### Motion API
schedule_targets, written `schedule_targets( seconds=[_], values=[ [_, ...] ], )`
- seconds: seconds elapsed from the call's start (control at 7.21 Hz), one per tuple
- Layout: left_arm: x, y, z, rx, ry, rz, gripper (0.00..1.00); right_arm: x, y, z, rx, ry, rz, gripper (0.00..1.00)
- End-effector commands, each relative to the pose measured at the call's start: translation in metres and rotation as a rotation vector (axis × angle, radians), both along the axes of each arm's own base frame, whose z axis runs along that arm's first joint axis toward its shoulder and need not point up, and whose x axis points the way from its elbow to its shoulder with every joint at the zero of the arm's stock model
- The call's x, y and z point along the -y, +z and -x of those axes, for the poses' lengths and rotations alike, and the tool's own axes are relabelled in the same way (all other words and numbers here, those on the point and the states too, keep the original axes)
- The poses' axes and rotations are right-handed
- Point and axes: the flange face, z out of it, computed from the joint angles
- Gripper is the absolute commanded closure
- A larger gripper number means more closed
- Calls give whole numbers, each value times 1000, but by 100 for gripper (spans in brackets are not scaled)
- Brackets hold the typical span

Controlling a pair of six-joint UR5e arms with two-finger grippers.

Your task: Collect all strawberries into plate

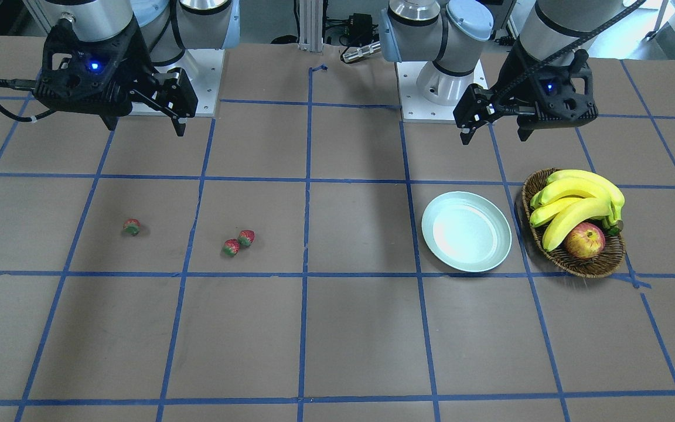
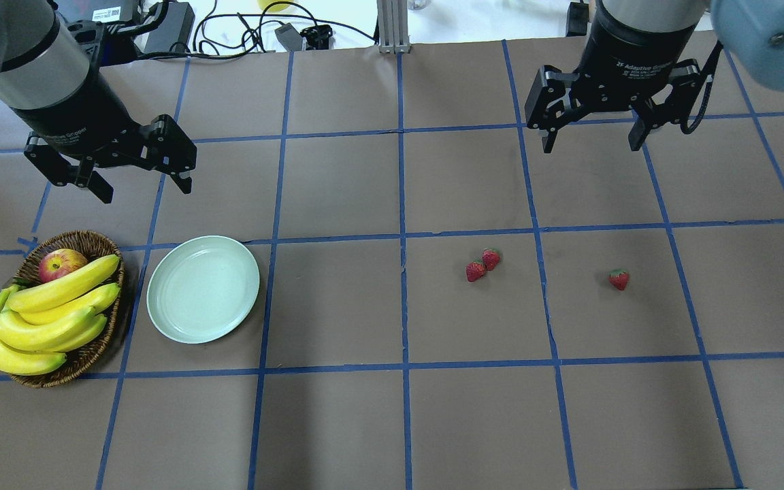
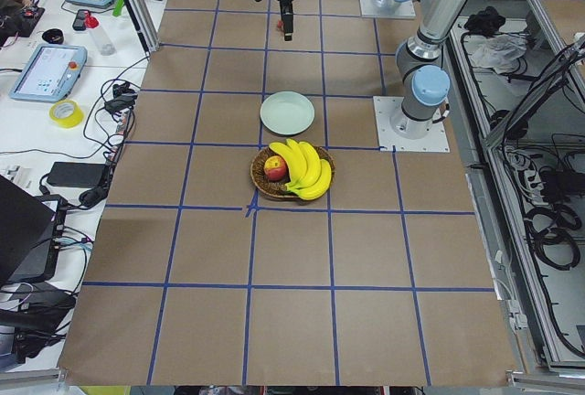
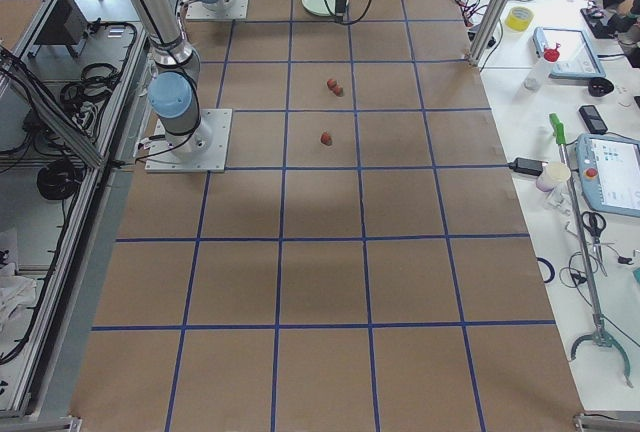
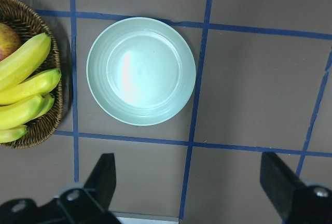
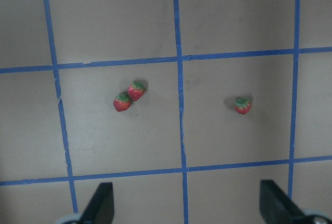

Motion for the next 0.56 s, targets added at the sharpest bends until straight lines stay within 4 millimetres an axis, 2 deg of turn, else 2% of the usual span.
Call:
schedule_targets(
  seconds=[0.0, 0.14, 0.28, 0.42],
  values=[
    [-1, 1, 1, -5, -1, 3, 0, 0, 0, 1, -2, -2, -3, 0],
    [-2, 5, 12, -110, 1, 20, 0, 0, 0, 0, -1, 0, -1, 0],
    [-2, 5, 12, -120, 3, 19, 0, 0, 0, 0, -1, 0, 0, 0],
    [-4, 2, 5, -44, -4, 8, 0, 0, 0, 0, -1, 1, -1, 0]
  ],
)
